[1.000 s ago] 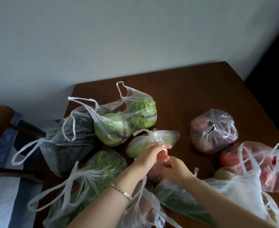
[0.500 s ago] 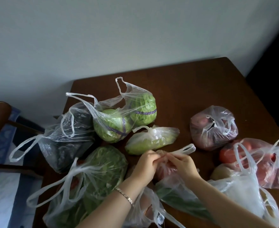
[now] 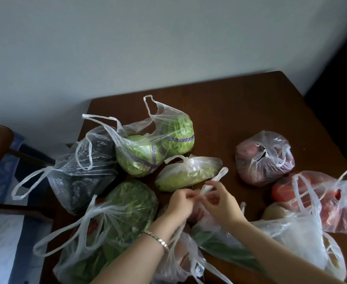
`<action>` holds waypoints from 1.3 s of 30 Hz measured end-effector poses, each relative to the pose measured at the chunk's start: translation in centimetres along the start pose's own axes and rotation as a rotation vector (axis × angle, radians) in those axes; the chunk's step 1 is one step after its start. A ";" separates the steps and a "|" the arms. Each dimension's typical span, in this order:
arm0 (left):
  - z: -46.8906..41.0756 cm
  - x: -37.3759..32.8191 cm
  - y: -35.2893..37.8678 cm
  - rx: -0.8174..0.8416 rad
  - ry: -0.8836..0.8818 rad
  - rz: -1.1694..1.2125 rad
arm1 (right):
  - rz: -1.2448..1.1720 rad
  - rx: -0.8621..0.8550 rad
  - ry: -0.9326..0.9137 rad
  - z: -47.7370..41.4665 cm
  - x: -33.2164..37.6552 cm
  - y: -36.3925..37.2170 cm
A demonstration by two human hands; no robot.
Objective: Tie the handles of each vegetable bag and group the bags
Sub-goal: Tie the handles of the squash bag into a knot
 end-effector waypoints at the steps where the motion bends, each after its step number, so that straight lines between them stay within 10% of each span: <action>1: 0.0 0.0 0.1 0.017 -0.007 -0.014 | 0.089 0.017 -0.070 0.2 0.0 0.1; 12: 0.9 0.3 0.1 -0.050 0.144 -0.155 | 0.365 0.177 -0.242 -0.4 0.4 1.0; 24: 1.3 0.0 -0.3 -0.199 0.284 -0.249 | -0.093 -0.064 -0.032 0.2 -0.4 -0.2; 33: 1.7 -0.9 -0.1 -0.203 0.406 -0.196 | -0.675 0.274 0.436 0.0 -2.0 -0.4; 39: 0.7 0.0 1.0 -0.001 0.019 0.028 | 0.042 0.139 -0.157 -0.3 -0.1 -0.7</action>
Point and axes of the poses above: each hand's wrist, its own z-axis away from the middle knuckle, its own y-axis out of the palm, x = y × z, the point moved 5 cm from there along -z, towards the middle knuckle, and after that the axes turned 12 degrees about -z, right-handed, at the moved point
